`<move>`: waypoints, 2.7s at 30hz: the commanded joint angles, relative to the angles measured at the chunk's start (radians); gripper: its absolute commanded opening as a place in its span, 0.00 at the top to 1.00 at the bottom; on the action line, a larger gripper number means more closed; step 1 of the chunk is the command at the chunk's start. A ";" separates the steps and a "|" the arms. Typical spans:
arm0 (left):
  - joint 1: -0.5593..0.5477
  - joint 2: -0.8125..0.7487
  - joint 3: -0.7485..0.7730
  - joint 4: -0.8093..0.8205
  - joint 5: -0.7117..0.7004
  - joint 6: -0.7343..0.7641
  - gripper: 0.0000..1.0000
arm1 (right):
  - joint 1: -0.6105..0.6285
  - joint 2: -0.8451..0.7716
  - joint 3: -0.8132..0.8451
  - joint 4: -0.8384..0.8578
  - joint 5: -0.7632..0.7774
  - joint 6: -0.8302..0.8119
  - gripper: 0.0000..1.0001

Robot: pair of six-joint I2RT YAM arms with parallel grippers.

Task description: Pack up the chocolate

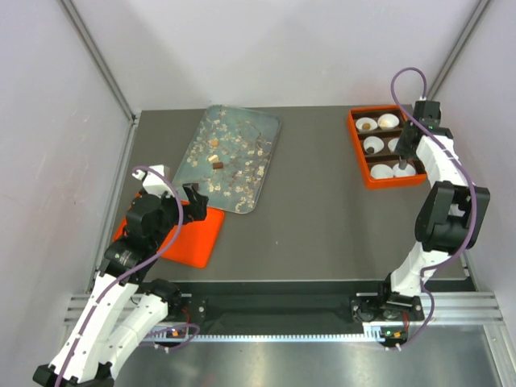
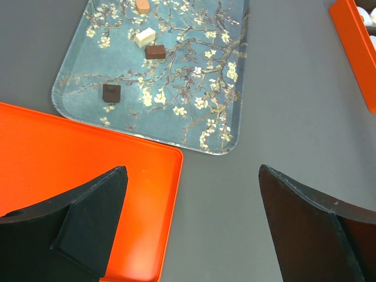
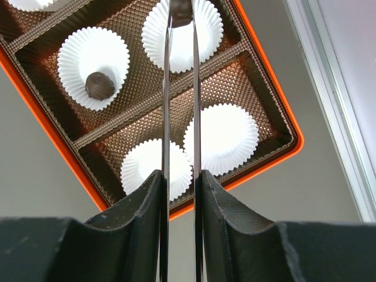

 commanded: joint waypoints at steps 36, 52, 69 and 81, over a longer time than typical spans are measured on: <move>-0.004 -0.014 0.002 0.022 -0.006 0.012 0.02 | 0.474 -0.170 -0.018 0.198 -0.052 0.024 0.62; -0.002 -0.039 0.002 0.022 -0.022 0.012 0.02 | 0.897 0.173 0.122 0.425 -0.189 -0.124 0.58; -0.002 -0.037 0.001 0.023 -0.022 0.014 0.02 | 0.929 0.396 0.227 0.449 -0.315 -0.255 0.55; -0.002 -0.037 0.001 0.023 -0.025 0.014 0.02 | 0.952 0.393 0.235 0.429 -0.328 -0.318 0.55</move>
